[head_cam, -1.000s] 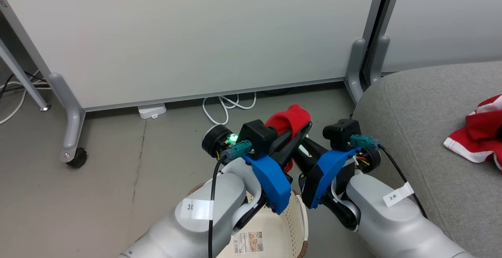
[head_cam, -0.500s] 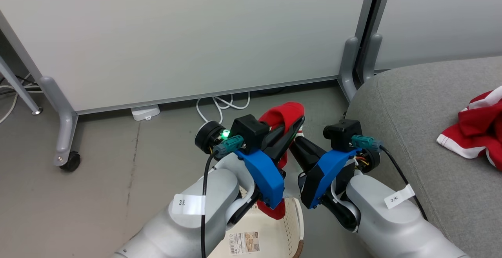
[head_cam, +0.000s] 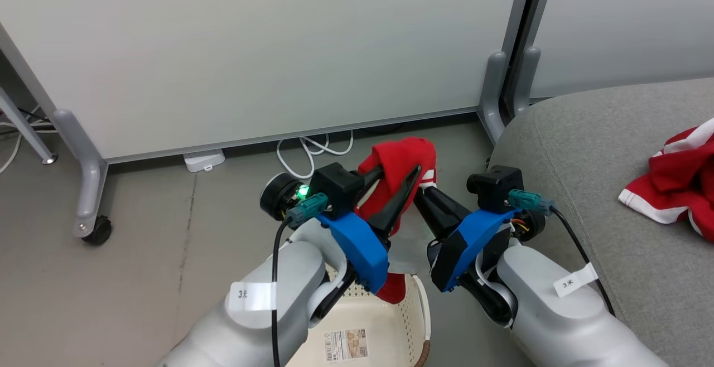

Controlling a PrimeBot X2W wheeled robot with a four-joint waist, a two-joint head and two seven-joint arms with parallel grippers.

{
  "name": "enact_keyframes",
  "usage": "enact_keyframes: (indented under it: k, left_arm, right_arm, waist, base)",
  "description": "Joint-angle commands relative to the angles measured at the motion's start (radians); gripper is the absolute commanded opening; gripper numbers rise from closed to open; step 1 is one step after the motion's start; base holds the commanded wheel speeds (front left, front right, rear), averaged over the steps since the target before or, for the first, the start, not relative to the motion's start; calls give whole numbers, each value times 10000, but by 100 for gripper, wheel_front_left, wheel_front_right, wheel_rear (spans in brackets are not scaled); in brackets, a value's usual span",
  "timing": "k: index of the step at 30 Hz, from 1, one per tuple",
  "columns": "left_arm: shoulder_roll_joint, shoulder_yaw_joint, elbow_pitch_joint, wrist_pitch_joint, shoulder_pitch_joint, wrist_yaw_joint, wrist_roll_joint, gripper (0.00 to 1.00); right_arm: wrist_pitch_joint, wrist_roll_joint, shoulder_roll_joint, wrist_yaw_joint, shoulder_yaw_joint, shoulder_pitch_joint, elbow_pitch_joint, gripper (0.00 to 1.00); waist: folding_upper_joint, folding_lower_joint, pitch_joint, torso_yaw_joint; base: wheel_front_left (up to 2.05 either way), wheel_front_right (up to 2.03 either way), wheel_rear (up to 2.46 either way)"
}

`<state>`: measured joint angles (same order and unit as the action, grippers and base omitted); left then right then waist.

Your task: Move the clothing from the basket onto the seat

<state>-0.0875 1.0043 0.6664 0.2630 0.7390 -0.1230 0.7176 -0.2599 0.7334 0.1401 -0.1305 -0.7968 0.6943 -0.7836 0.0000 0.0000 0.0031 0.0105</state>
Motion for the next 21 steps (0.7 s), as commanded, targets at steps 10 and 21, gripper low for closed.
enact_keyframes:
  k: [10,21]
  left_arm:
    - [-770,-1750,-1236,28,-1995,420,-1005,100]
    - [-1260,-4267,-3070,28,-4581,572,-2663,100]
  right_arm:
    - [-69,-886,320,-5,908,-416,711,0]
    - [-67,-1755,472,-5,1971,-1073,1467,0]
  waist:
    - [0,0,154,-111]
    - [0,0,179,-136]
  base:
    - [0,0,0]
    - [0,0,0]
